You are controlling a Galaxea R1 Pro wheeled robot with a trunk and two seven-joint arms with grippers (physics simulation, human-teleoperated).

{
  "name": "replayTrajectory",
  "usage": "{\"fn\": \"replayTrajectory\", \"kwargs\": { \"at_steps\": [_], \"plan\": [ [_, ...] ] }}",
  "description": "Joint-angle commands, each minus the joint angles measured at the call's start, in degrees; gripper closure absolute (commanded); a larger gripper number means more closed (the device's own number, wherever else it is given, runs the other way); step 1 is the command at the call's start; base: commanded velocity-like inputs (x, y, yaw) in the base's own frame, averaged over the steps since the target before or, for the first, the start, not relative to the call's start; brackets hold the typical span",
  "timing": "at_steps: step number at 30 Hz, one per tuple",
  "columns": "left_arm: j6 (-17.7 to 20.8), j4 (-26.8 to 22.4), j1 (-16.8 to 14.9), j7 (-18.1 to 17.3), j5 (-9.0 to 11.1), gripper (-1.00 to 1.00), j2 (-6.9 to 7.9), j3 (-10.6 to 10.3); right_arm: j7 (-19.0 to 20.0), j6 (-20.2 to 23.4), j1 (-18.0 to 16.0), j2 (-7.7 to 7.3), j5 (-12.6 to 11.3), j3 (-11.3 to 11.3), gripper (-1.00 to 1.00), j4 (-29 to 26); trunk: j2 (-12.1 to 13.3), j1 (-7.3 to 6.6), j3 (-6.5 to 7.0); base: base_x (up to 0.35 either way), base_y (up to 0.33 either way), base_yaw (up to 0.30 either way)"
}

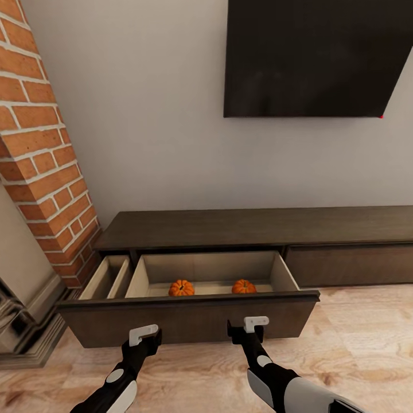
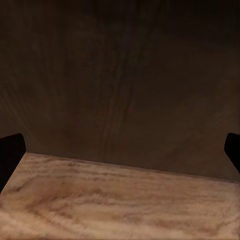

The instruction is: Place each of the two pumpkins and all three candles from the living room inside a cabinet in the living room (use any cabinet), then make sure every cabinet is closed, and position the cauldron so it is next to a table in the living room.

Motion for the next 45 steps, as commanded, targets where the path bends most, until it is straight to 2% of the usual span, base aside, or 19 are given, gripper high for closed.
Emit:
{"fn": "replayTrajectory", "kwargs": {
  "at_steps": [1, 7, 18, 26, 35, 45],
  "plan": [
    [-0.4, 0.0, -0.1, 0.5, 0.6, -1.00, 0.08, -0.5, -0.4, -0.1, 0.0, -0.01, -0.2, 0.5, -1.00, 0.0, 0.0, -0.01, -0.05, 0.001, 0.001, 0.000],
    [-0.4, 0.0, -0.1, 0.4, 0.6, -1.00, 0.08, -0.5, -0.4, -0.1, 0.0, -0.03, -0.2, 0.5, -1.00, 0.0, -0.1, 0.12, -1.16, 0.000, 0.000, 0.000],
    [-0.4, 0.0, -0.1, 0.3, 0.5, -1.00, 0.09, -0.6, -0.4, -0.1, 0.0, -0.03, -0.2, 0.5, -1.00, 0.0, -0.1, 0.12, -1.16, 0.000, 0.000, 0.000],
    [-0.4, 0.0, -0.1, 0.3, 0.6, -1.00, 0.16, -2.0, -0.4, -0.1, 0.0, -0.03, -0.2, 0.5, -1.00, 0.0, -0.1, 0.12, -1.16, 0.009, 0.000, 0.000],
    [-0.4, -0.2, -0.1, 0.4, 0.5, -1.00, 0.18, -3.4, -0.4, -0.1, 0.0, -0.02, -0.2, 0.5, -1.00, 0.0, -0.1, 0.12, -1.16, 0.179, 0.000, 0.000],
    [-0.4, -0.2, -0.1, 0.4, 0.6, -1.00, 0.33, -3.5, -0.4, -0.1, 0.0, -0.03, -0.2, 0.5, -1.00, 0.0, -0.1, 0.12, -1.16, 0.097, 0.011, 0.000]
  ]
}}
